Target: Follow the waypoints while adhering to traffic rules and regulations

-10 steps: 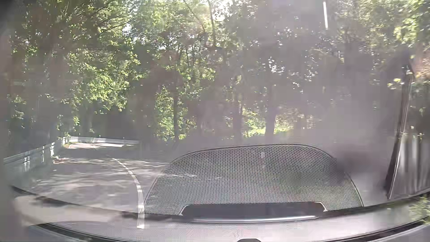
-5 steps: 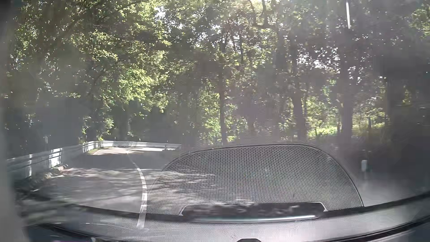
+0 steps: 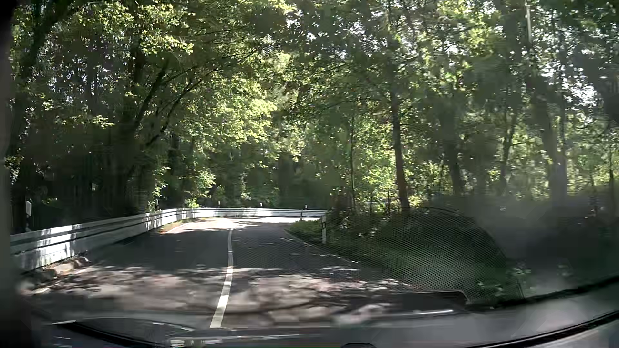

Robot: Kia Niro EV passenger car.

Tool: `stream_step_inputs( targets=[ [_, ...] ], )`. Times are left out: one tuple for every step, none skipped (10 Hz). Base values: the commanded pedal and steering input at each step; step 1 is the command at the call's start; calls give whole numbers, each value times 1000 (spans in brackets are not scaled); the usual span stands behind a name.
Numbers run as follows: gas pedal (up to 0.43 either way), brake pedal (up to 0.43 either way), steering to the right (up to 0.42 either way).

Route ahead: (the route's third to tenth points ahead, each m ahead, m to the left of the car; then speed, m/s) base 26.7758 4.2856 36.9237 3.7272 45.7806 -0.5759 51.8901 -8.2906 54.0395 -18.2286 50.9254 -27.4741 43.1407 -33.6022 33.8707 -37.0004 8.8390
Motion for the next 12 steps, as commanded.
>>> stream_step_inputs(
  targets=[
    [248,0,-154],
    [248,0,-136],
    [299,0,-111],
    [311,0,-94],
    [311,0,-80],
    [311,0,-60],
    [311,0,-46],
    [287,0,-36],
    [287,0,-29],
    [268,0,-23],
    [268,0,-14],
    [268,0,-10]
  ],
)
